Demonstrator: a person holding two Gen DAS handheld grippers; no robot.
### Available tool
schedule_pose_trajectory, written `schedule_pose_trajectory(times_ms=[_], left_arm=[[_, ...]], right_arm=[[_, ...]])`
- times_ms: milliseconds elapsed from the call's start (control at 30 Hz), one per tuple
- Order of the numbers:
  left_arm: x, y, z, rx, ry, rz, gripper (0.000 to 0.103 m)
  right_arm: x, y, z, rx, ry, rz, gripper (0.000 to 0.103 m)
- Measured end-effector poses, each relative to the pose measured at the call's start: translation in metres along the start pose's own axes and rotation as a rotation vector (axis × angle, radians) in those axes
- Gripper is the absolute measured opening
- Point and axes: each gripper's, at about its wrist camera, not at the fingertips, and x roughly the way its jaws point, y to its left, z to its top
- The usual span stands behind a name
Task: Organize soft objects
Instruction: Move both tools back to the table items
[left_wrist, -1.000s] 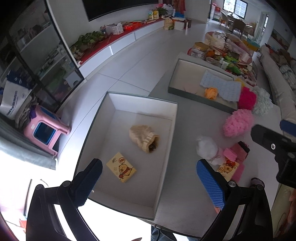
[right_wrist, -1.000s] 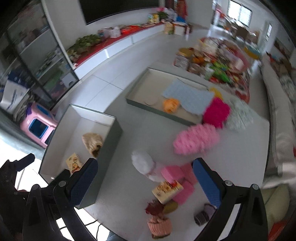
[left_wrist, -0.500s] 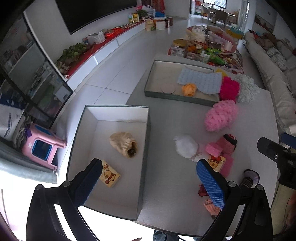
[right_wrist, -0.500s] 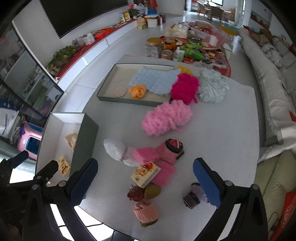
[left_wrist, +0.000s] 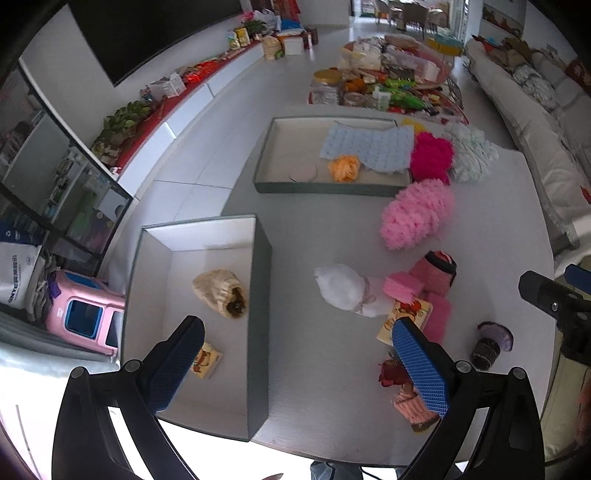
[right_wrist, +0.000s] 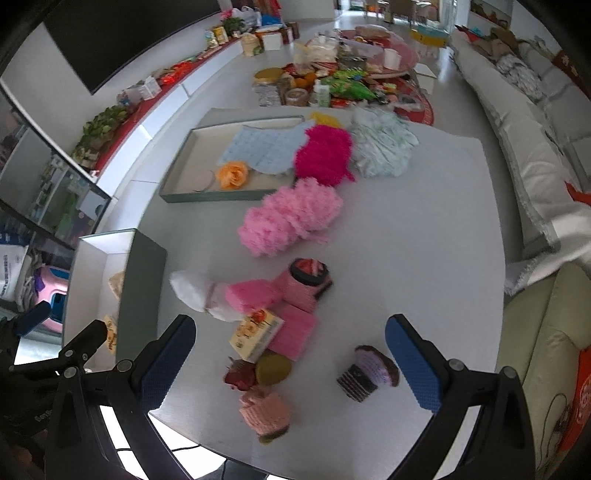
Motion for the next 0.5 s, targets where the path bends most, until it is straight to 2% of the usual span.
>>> schedule_pose_trajectory(times_ms=[133,400,500], left_arm=[[0.019,-0.012,-0.012,0.039,0.067,-0.032,0.102],[0.080,-0.044,-0.051,0.109,0.277,-0.107,0.102],[0.102,-0.048,-0.060,0.065,0.346,-0.159,0.102]], right_arm=[[0.015,-0.027,-0.019,0.059,0.051,-0.035,0.103],[0.053,-0.072,-0.074,0.172,0.208,-0.082,0.103],[0.064,-0.084,-0.094,0.216,0.264,-0.086,0.103]])
